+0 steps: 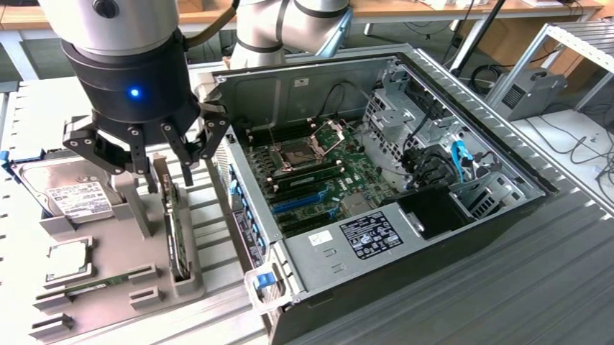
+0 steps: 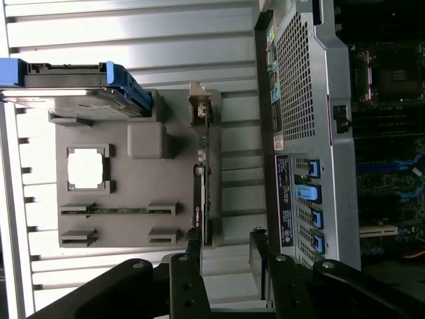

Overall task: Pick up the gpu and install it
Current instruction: 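Pick up the gpu and move the gpu toward the slot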

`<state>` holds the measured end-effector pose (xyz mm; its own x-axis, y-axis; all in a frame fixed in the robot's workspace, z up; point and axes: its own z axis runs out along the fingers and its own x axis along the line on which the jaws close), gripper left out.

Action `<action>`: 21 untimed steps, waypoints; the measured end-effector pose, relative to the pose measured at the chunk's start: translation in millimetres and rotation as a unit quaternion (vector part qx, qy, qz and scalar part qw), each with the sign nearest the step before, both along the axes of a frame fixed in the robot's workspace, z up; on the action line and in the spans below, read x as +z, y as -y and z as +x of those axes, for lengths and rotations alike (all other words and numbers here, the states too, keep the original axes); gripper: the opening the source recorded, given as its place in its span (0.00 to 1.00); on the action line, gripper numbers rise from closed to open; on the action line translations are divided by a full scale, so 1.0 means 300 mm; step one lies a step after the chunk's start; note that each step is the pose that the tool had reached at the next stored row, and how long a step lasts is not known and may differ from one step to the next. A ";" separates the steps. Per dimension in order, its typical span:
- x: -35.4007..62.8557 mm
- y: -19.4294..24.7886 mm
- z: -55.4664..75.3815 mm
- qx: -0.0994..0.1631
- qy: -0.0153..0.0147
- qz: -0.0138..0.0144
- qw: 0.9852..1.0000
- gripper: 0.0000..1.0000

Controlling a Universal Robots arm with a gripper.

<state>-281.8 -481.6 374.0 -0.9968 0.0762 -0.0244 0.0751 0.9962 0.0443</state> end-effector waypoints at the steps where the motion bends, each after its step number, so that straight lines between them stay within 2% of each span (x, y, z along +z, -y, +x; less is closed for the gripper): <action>1: -0.001 0.000 0.000 0.000 0.000 0.000 1.000 0.42; 21: -0.023 0.000 0.000 0.000 0.000 0.000 1.000 0.42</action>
